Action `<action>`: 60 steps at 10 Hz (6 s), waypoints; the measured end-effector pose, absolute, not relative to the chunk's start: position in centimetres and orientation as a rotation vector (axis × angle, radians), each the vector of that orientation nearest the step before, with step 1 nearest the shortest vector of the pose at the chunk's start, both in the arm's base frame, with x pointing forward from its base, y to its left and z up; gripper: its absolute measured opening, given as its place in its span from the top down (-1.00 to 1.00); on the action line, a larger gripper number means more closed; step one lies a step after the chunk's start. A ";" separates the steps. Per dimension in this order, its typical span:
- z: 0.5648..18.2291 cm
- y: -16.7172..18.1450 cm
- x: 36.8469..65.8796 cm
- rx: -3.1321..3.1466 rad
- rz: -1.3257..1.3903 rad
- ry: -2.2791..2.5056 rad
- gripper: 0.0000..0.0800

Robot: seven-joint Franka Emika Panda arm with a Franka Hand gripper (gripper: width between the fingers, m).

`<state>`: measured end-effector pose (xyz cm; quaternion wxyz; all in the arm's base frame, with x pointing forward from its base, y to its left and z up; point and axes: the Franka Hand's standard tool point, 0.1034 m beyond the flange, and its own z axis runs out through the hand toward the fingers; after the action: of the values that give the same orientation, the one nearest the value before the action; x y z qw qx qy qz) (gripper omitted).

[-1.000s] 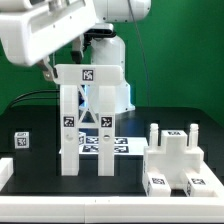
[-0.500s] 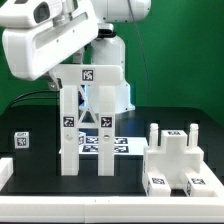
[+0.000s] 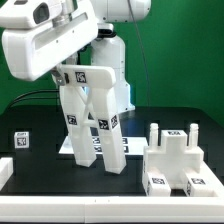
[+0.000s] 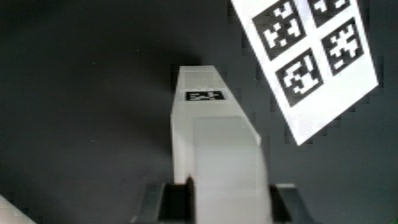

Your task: Assemble chair

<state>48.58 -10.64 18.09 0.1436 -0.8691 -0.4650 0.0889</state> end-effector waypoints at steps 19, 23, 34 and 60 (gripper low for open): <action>19.6 -12.1 48.9 -2.654 0.556 1.033 0.71; 19.4 -11.7 49.0 -2.548 0.606 1.338 0.71; 20.1 -8.7 50.9 -2.178 0.496 2.247 0.71; 20.1 -6.9 51.1 -1.994 -0.407 1.822 0.71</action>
Offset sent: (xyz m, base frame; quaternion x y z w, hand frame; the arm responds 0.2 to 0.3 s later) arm 0.0000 0.0000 0.0000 0.0000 0.0000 0.0000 1.0000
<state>51.11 -6.90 20.11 0.2035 -0.7147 0.6531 -0.1458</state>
